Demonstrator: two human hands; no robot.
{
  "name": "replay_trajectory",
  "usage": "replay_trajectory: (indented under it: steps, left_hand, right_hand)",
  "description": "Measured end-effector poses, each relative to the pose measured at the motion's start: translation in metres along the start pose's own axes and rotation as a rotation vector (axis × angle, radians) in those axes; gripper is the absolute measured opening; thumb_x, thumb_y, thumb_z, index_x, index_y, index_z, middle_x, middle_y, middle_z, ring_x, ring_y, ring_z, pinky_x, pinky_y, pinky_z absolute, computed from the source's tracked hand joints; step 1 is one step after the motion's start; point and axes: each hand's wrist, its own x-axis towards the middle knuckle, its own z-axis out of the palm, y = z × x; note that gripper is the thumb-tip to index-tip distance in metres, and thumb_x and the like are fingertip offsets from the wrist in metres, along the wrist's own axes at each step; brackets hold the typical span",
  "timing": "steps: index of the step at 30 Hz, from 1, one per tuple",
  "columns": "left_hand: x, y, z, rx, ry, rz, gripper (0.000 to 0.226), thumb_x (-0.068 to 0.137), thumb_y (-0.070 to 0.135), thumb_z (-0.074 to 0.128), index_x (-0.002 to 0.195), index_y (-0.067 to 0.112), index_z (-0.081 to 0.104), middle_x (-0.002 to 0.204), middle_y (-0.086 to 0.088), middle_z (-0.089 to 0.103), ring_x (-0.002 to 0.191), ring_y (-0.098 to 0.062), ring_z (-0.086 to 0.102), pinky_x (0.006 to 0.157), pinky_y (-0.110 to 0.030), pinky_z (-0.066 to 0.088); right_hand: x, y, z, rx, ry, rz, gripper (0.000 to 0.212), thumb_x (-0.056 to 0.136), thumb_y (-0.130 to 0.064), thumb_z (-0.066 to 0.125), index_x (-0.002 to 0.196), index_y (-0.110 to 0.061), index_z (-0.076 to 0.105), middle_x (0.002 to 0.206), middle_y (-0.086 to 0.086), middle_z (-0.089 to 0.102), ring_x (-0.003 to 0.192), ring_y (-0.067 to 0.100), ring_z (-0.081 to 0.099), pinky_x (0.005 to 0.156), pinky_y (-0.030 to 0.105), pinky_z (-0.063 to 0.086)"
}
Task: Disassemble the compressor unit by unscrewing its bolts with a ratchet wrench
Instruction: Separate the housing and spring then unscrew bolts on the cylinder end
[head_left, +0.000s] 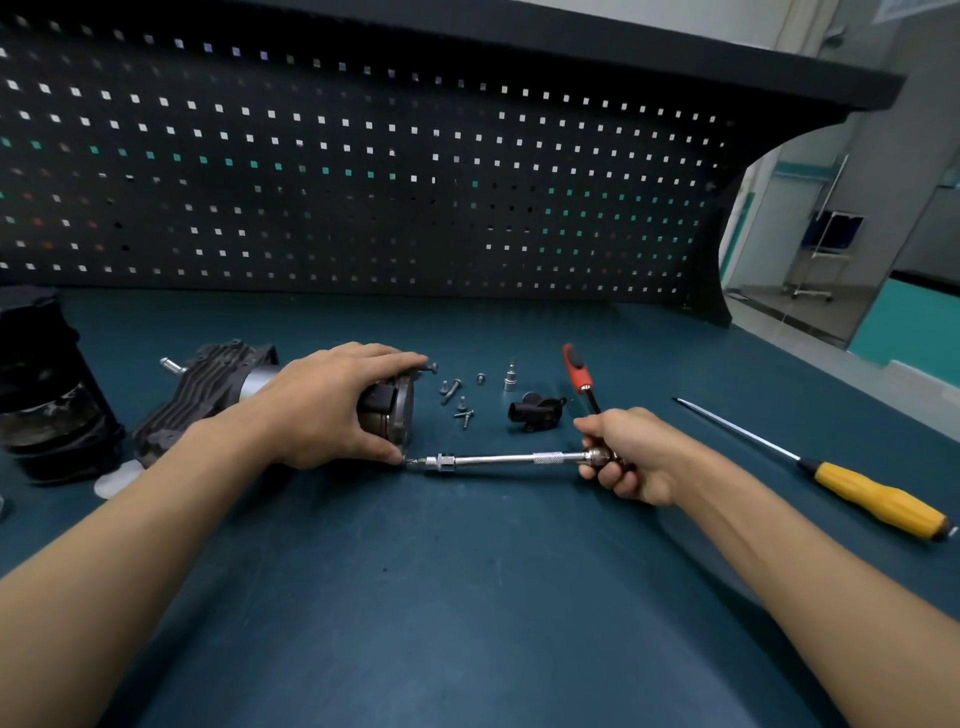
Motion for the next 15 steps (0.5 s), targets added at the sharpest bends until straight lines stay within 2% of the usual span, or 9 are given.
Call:
replay_trajectory:
  steps: [5,11,15]
  left_hand:
    - [-0.002,0.001,0.002,0.018,0.043,0.014,0.1,0.061,0.062,0.083,0.147,0.043,0.036,0.144,0.021,0.044,0.131,-0.006,0.038,0.106,-0.032,0.039]
    - [-0.017,0.015,0.018,0.183,0.237,0.075,0.108,0.058,0.061,0.081,0.15,0.029,0.036,0.154,0.007,0.037,0.138,-0.019,0.035,0.11,-0.039,0.033]
    - [-0.018,0.026,0.027,0.195,0.304,0.063,0.104,0.058,0.054,0.086,0.148,0.025,0.042,0.152,0.0,0.04,0.134,-0.026,0.04,0.107,-0.042,0.037]
  right_hand:
    - [0.001,-0.001,0.002,0.053,0.024,-0.005,0.025,0.102,-0.028,0.051,0.08,-0.017,0.045,0.049,0.011,0.059,0.031,0.01,0.036,0.031,0.014,0.024]
    - [-0.002,-0.002,0.004,0.069,0.034,-0.011,0.026,0.102,-0.027,0.051,0.081,-0.015,0.045,0.047,0.009,0.058,0.031,0.009,0.037,0.031,0.015,0.027]
    - [-0.004,-0.003,0.003,0.08,0.014,0.002,0.026,0.103,-0.027,0.051,0.08,-0.015,0.044,0.048,0.01,0.058,0.031,0.009,0.036,0.03,0.015,0.027]
